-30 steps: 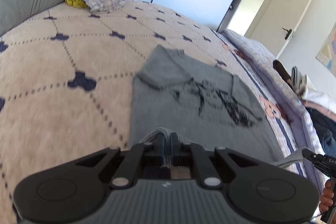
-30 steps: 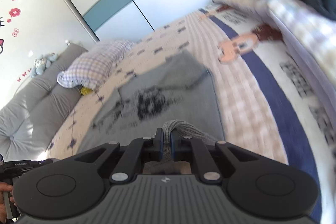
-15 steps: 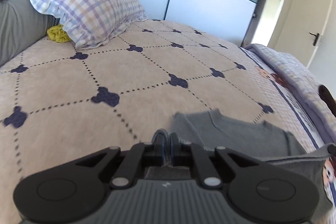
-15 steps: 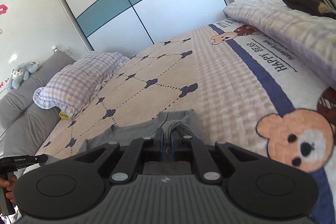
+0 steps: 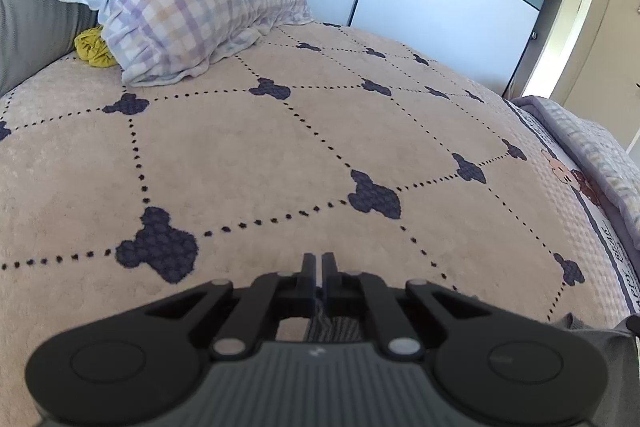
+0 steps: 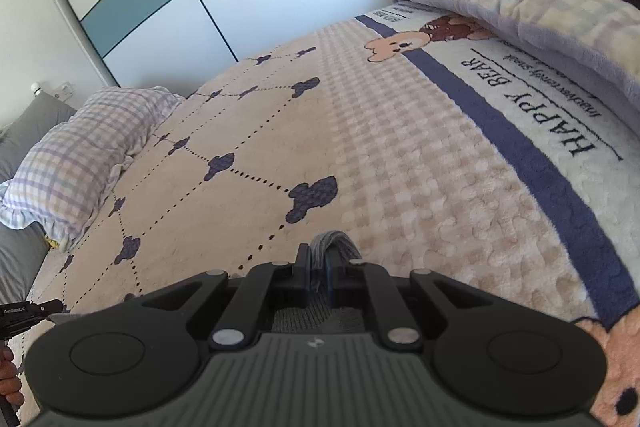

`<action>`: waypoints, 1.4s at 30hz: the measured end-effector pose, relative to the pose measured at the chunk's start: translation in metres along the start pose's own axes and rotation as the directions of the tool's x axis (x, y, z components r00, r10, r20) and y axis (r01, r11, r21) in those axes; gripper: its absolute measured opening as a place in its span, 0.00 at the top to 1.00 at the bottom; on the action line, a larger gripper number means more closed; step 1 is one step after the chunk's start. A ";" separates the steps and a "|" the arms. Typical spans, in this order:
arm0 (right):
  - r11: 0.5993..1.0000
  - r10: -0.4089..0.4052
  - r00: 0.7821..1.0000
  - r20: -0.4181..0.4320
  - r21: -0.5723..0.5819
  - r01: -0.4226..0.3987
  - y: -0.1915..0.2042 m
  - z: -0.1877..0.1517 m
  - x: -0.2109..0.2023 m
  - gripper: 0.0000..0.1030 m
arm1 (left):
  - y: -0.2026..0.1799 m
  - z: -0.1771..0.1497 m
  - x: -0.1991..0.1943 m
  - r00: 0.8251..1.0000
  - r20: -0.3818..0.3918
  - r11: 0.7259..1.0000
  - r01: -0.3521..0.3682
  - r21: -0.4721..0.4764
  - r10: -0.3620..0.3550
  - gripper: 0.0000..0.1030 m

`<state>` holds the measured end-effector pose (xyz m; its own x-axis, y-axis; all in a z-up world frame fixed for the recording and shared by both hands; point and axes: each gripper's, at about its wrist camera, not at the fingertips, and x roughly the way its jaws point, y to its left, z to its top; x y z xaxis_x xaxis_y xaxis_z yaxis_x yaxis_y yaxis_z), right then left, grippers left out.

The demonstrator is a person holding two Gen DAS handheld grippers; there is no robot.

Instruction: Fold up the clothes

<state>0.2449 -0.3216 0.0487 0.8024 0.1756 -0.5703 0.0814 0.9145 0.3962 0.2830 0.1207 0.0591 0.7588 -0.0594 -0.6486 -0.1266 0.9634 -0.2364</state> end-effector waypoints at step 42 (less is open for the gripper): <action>0.943 -0.037 0.999 -0.009 -0.330 0.032 0.011 -0.006 0.009 0.94 | -0.016 -0.028 -0.017 0.987 0.127 0.973 0.067 0.221 -0.097 0.94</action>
<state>0.2495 -0.3078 0.0439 0.7934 0.1446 -0.5913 -0.0922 0.9887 0.1181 0.2542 0.0992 0.0532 0.8423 -0.1188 -0.5258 0.0688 0.9911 -0.1137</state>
